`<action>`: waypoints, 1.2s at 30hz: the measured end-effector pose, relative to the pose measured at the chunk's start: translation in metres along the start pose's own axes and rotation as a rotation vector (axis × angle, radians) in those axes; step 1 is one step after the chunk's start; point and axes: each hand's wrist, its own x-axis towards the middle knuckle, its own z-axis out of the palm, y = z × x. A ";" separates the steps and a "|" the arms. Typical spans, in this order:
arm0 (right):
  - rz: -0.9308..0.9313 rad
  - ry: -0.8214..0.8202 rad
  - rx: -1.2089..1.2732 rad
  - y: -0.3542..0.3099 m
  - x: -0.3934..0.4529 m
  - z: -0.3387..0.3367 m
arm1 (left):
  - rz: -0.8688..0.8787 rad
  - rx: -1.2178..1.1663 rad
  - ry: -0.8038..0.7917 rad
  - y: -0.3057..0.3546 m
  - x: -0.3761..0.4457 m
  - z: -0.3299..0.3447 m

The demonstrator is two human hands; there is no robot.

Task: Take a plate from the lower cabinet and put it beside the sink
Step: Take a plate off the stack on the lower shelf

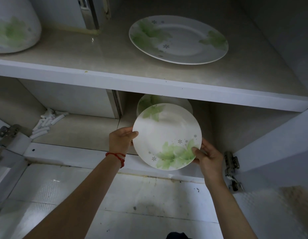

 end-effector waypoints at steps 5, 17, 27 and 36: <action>-0.001 0.033 -0.032 -0.001 0.002 0.001 | -0.014 0.011 -0.008 -0.002 0.002 0.001; 0.049 0.124 -0.077 -0.012 -0.011 0.002 | -0.057 0.078 -0.043 0.009 -0.011 -0.001; 0.111 0.115 -0.219 -0.047 -0.057 -0.004 | -0.226 0.006 -0.003 0.028 -0.060 -0.019; 0.138 0.092 -0.292 -0.078 -0.108 -0.001 | -0.250 0.070 0.038 0.057 -0.108 -0.054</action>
